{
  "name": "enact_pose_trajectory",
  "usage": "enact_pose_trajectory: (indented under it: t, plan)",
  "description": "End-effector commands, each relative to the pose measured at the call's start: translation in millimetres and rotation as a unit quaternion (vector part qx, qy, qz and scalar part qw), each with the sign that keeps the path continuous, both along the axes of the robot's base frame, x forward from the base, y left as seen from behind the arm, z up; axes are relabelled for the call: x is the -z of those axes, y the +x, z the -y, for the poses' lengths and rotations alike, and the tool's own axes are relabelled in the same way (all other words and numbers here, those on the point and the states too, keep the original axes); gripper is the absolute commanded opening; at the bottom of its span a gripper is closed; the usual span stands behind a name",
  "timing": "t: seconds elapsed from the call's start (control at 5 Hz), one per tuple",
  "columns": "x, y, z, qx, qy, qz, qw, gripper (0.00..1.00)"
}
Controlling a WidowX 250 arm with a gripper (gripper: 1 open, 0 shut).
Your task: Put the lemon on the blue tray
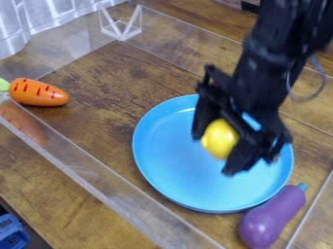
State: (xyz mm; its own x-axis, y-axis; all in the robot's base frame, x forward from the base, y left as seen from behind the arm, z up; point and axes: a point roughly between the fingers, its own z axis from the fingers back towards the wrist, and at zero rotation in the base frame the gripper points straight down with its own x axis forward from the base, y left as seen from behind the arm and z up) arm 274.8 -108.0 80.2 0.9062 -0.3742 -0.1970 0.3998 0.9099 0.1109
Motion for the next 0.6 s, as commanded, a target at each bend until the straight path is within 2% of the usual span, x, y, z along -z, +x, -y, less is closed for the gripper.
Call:
enact_pose_trajectory:
  t: [0.0,0.2,0.4]
  plan:
    - [7.6,5.3,8,0.019,-0.015,0.013,0.9996,0.0]
    - [11.2,9.9,-1,0.024,-0.015,0.009,0.9996,0.0]
    - [14.6,9.7,-9,0.031,-0.016,0.009,0.9994,0.0]
